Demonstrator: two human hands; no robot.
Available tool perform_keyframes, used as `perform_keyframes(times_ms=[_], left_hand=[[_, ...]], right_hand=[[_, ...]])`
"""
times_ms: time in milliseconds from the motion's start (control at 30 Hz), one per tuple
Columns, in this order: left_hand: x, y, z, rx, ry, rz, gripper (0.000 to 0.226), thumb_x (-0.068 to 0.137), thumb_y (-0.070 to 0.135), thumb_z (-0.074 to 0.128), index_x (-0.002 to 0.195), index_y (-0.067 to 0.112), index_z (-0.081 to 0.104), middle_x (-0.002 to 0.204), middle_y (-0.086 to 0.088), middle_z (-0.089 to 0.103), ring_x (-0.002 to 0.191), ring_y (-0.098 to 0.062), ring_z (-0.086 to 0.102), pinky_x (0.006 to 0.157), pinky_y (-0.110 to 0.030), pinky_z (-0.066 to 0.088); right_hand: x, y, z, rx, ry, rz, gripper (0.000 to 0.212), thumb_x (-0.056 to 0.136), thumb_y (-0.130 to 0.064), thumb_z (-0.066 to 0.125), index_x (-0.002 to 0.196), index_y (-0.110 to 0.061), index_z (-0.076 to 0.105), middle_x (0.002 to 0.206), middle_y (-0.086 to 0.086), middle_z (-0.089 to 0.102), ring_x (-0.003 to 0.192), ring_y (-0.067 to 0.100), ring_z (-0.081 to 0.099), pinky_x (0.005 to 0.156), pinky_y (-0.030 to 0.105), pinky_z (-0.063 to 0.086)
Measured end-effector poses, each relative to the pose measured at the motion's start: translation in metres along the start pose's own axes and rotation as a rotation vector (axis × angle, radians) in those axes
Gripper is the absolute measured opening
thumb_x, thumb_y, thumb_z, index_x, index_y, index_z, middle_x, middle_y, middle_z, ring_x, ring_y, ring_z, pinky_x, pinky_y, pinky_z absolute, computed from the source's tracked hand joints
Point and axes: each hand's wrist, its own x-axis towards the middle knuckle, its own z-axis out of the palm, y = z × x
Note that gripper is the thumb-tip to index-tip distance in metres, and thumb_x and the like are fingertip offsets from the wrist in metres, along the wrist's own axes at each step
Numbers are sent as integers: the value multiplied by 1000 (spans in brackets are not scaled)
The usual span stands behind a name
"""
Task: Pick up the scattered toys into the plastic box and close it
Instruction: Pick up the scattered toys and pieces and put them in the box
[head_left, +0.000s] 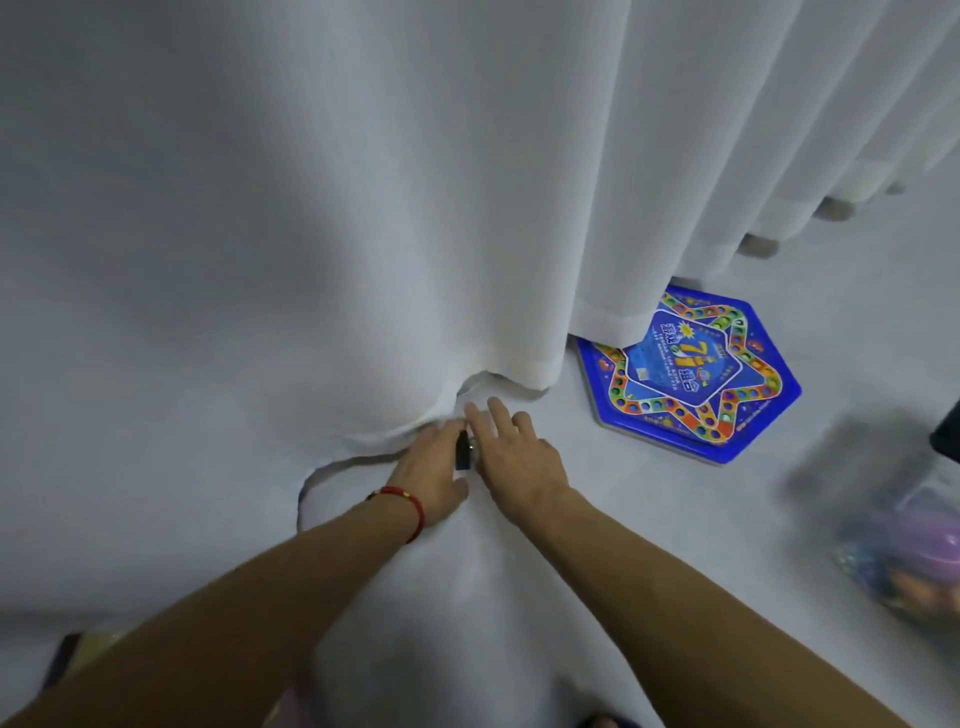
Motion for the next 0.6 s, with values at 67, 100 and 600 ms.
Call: perform_keyframes(times_ms=[67, 100, 600], left_hand=[[15, 2, 15, 33, 39, -6, 64, 84, 14, 65, 141, 18, 37, 133, -8, 42, 117, -24, 51, 101, -33, 45], [21, 2, 21, 50, 62, -8, 59, 86, 13, 62, 140, 15, 39, 131, -10, 42, 113, -24, 52, 99, -33, 45], [14, -9, 37, -112, 278, -140, 28, 71, 3, 75, 89, 18, 59, 93, -1, 55, 78, -13, 55, 72, -26, 52]], right_hand=[[8, 1, 9, 0, 35, -17, 63, 93, -21, 62, 146, -18, 27, 140, 6, 36, 116, 28, 44, 72, 39, 54], [12, 2, 12, 17, 50, -26, 55, 93, -20, 61, 141, -16, 33, 135, 5, 39, 114, 27, 44, 70, 37, 52], [7, -1, 39, 151, 109, -25, 36, 95, -19, 62, 128, -16, 46, 124, 6, 46, 108, 23, 42, 91, 32, 46]])
